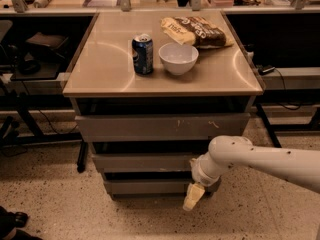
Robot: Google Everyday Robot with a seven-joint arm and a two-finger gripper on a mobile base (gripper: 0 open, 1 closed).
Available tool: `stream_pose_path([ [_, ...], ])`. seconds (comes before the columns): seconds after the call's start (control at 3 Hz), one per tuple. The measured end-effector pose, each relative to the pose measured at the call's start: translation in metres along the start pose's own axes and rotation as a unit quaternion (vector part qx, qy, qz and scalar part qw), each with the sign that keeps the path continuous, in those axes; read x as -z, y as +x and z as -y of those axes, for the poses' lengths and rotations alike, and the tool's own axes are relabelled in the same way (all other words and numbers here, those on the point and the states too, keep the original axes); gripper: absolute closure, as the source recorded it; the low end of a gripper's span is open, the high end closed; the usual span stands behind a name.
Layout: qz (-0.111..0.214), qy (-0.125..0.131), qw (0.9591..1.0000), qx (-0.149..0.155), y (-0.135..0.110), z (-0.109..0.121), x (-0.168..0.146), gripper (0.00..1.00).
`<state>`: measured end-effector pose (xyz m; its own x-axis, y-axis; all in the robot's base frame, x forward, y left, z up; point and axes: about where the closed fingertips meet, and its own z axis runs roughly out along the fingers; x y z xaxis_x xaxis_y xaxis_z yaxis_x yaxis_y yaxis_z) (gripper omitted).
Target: Open bottom drawer
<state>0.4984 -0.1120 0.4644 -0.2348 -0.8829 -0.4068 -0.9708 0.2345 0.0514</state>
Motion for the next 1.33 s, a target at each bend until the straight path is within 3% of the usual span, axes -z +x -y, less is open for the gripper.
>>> stream_pose_path([
  [0.33,0.02,-0.002,0.9997,-0.013,0.01,-0.001,-0.032,0.0],
  [0.67,0.062,-0.002,0.9958,-0.067,0.04,-0.012,-0.137,0.0],
  [1.0,0.062,-0.002,0.9958,-0.067,0.04,-0.012,-0.137,0.0],
  [1.33,0.067,0.024,0.9952,-0.066,0.039,-0.007,-0.147,0.0],
])
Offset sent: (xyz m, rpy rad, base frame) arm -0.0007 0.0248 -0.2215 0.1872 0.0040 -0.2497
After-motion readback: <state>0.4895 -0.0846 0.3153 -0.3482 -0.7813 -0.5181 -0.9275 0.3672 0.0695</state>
